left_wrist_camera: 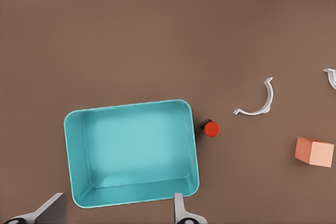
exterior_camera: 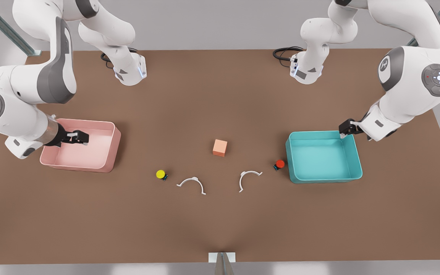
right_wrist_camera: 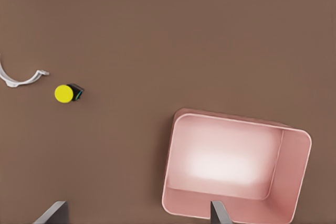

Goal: Place the red button in the blue storage box with the left arm, and place the yellow button in the pink storage box with the right arm

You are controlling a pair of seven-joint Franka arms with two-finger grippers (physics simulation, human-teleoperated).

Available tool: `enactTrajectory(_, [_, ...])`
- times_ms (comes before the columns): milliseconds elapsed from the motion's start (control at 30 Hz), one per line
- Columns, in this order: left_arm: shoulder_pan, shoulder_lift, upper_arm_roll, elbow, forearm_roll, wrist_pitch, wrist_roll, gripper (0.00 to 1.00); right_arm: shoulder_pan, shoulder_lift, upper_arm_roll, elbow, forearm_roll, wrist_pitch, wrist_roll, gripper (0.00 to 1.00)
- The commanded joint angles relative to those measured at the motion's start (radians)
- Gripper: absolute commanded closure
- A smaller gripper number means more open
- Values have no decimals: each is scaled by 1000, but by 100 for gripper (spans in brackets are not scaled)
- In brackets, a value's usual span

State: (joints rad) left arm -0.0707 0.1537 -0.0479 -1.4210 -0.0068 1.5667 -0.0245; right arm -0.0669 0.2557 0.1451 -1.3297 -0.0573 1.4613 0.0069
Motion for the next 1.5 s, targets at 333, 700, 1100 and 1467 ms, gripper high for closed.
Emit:
enactTrajectory(333, [-247, 161, -3, -9, -1, 194, -1928, 0, 2, 188, 11, 7, 1, 43, -16, 0])
enactTrajectory(700, [-279, 267, 0, -156, -7, 418, -2413, 0, 70, 332, 51, 3, 62, 194, 206, 0])
enactTrajectory(1100, [-277, 296, 3, -351, -16, 635, -2450, 0, 200, 485, 60, 30, 60, 614, 656, 0])
enactTrajectory(1467, [-288, 382, 3, -404, -6, 696, -2439, 0, 223, 586, 60, 127, 54, 651, 818, 0])
